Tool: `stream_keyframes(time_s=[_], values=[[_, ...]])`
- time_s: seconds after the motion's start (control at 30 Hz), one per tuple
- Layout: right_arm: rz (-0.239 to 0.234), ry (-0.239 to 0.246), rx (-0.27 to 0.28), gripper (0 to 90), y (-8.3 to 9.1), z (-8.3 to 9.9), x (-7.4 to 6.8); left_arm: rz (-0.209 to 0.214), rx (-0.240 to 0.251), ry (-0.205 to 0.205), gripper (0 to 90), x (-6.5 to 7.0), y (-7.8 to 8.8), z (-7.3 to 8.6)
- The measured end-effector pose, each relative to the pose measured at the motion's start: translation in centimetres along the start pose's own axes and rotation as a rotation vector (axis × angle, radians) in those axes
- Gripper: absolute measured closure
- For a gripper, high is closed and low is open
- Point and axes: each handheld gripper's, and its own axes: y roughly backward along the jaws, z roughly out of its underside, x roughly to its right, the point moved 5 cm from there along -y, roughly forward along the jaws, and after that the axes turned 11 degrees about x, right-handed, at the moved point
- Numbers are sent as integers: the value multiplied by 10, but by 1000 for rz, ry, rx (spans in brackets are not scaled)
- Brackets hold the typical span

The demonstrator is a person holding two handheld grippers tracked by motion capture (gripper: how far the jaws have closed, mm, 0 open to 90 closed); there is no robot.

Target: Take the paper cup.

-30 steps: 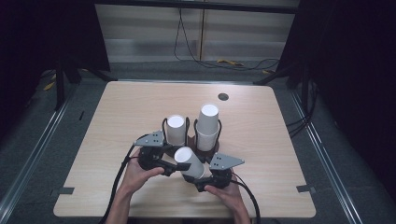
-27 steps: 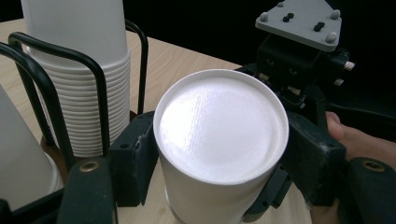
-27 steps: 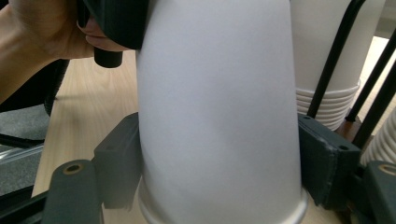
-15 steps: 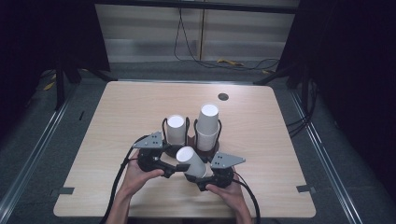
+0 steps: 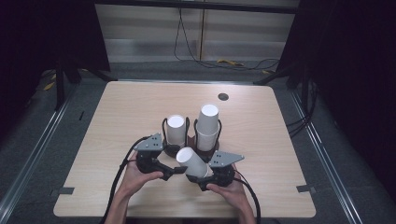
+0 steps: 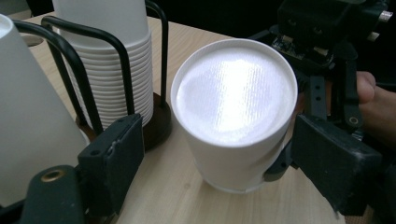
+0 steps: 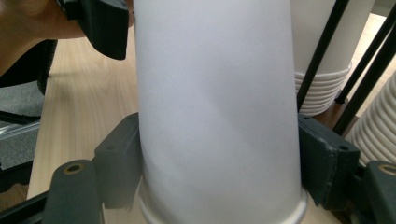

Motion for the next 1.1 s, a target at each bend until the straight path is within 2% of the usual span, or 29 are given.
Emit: stream_keyframes(time_s=[0.17,0.3,0.4,0.53,0.63,0.7,0.9,0.97,1.0,1.1], values=[[13,3,-18,251,2,1,3,-12,10,5,177,-2,7,3],[8,13,-26,252,5,-1,5,-20,-19,-9,177,-4,9,6],[6,16,-34,252,6,-1,5,-24,-18,-14,177,-4,10,6],[1,26,-68,252,7,0,5,-22,-22,-13,178,-5,10,5],[-2,24,-73,253,7,0,6,-7,-26,-16,190,-3,8,3],[-6,31,-94,253,7,0,6,-8,-39,-33,191,-3,7,-1],[-14,48,-121,255,5,-5,5,-6,-38,-41,191,-3,9,-3],[-18,58,-136,257,5,-6,5,-5,-46,-41,191,-2,9,-3],[-18,67,-148,256,5,-6,6,-2,-50,-26,191,-3,8,-2],[-12,82,-177,256,5,-5,7,0,-60,-28,202,-3,8,0]])
